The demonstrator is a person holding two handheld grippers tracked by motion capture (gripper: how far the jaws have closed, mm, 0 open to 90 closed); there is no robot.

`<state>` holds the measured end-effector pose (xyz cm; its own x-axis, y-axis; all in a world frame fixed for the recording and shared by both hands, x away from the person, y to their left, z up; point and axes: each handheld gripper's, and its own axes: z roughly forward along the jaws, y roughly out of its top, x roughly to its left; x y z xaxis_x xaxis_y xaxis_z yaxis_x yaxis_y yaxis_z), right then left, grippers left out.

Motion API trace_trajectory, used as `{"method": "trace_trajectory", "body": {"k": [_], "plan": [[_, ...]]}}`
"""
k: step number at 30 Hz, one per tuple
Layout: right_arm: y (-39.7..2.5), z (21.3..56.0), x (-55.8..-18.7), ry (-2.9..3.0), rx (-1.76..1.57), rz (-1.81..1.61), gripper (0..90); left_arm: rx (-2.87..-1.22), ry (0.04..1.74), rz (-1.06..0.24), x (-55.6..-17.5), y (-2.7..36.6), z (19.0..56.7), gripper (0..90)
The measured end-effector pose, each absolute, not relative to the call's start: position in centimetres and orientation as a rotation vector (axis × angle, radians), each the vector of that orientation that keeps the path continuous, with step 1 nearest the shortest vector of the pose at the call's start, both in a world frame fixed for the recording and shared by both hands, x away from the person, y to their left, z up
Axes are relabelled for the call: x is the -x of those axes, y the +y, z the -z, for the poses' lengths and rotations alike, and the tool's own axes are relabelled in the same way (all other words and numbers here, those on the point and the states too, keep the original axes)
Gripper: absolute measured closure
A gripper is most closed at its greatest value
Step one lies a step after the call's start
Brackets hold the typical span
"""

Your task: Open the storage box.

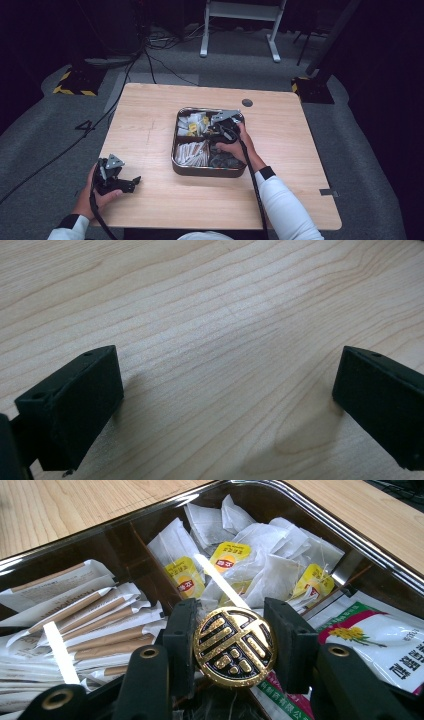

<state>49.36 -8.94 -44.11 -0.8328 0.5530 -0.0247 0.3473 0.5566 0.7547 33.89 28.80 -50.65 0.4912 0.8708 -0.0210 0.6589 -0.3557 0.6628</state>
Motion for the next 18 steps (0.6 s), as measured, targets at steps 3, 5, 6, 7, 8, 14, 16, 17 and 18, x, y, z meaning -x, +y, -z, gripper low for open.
{"method": "trace_trajectory", "body": {"k": [3, 5, 6, 7, 8, 14, 16, 17, 18], "plan": [[-8.97, 44.08, -49.35, 2.532, -0.758, -1.144, 59.3, -2.126, 1.254, -0.45, -33.89, 28.79, 50.65, 0.1], [-8.92, 44.07, -49.32, 2.528, -0.77, -1.145, 59.3, -2.126, 1.253, -0.449, -33.89, 28.79, 50.65, 0.1], [-8.92, 44.07, -49.32, 2.528, -0.77, -1.145, 59.3, -2.126, 1.253, -0.449, -33.89, 28.79, 50.65, 0.1], [-8.92, 43.99, -49.29, 2.529, -0.77, -1.138, 59.4, -2.126, 1.253, -0.449, -33.89, 28.79, 50.65, 0.1], [-8.92, 43.99, -49.29, 2.529, -0.77, -1.138, 59.4, -2.126, 1.254, -0.45, -33.89, 28.79, 50.65, 0.1], [-8.96, 43.73, -49.16, 2.527, -0.765, -1.122, 59.4, -2.125, 1.254, -0.45, -33.86, 28.8, 50.65, 0.2], [-9.03, 43.46, -49.04, 2.52, -0.763, -1.127, 59.4, -2.124, 1.256, -0.447, -33.84, 28.79, 50.65, 0.2], [-9.05, 43.39, -49.02, 2.518, -0.764, -1.131, 59.5, -2.124, 1.256, -0.447, -33.84, 28.79, 50.65, 0.1], [-9.05, 43.39, -49.02, 2.518, -0.764, -1.131, 59.5, -2.124, 1.256, -0.447, -33.83, 28.8, 50.65, 0.1]]}}
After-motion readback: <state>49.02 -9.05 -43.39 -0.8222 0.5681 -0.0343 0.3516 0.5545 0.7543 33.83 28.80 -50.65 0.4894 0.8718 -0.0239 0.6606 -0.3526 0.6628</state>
